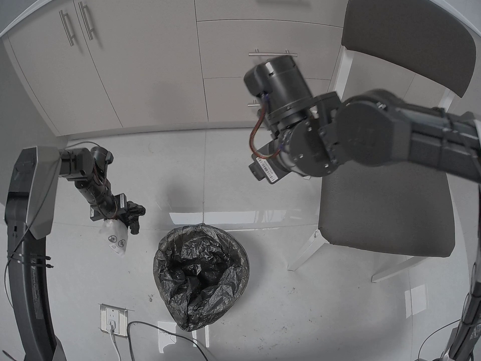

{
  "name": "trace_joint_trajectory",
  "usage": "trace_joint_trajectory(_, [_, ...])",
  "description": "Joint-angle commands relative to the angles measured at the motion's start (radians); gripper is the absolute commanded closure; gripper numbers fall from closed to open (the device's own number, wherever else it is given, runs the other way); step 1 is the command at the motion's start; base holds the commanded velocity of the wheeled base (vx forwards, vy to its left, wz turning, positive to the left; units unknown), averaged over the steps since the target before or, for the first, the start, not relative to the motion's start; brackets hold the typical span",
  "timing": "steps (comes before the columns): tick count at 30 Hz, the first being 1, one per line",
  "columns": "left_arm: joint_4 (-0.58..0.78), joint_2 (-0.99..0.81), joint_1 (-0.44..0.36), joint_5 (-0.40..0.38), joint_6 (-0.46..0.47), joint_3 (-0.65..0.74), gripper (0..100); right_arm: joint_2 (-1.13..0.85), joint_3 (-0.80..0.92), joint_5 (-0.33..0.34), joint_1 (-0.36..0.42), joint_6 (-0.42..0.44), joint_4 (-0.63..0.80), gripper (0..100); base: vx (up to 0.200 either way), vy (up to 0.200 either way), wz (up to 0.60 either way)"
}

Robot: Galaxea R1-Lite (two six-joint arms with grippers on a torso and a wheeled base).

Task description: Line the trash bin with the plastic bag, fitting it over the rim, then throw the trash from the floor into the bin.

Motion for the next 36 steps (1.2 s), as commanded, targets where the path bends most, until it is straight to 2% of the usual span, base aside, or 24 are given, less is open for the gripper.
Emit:
trace_joint_trajectory(1, [0.171,-0.262,-0.064,-0.003,-0.011,0.0,100,-0.21,0.0,-0.059,0.052,0.007,0.142,0,0.0,0.0,0.0])
trace_joint_trajectory(5, [0.318,-0.36,-0.125,-0.006,-0.05,0.0,100,-0.26,0.0,-0.074,0.074,0.007,0.204,0,0.0,0.0,0.0])
trace_joint_trajectory(10, [0.41,-0.41,-0.187,-0.007,-0.086,0.0,100,-0.268,0.0,-0.077,0.074,0.007,0.239,0,0.0,0.0,0.0])
trace_joint_trajectory(12, [0.479,-0.429,-0.237,-0.006,-0.109,0.0,100,-0.26,0.0,-0.079,0.079,0.008,0.248,0,0.0,0.0,0.0])
trace_joint_trajectory(20, [0.611,-0.417,-0.317,-0.001,-0.097,0.0,100,-0.213,0.0,-0.077,0.106,0.005,0.245,0,0.0,0.0,0.0])
trace_joint_trajectory(25, [0.668,-0.385,-0.355,0.0,-0.093,0.0,100,-0.205,0.0,-0.076,0.135,0.005,0.245,0,0.0,0.0,0.0])
trace_joint_trajectory(31, [0.657,-0.331,-0.427,0.002,-0.095,0.0,100,-0.188,0.0,-0.073,0.138,0.005,0.245,0,0.0,0.0,0.0])
trace_joint_trajectory(36, [0.647,-0.271,-0.487,0.056,-0.093,0.0,100,-0.184,0.0,-0.068,0.138,0.007,0.238,0,0.0,0.0,0.0])
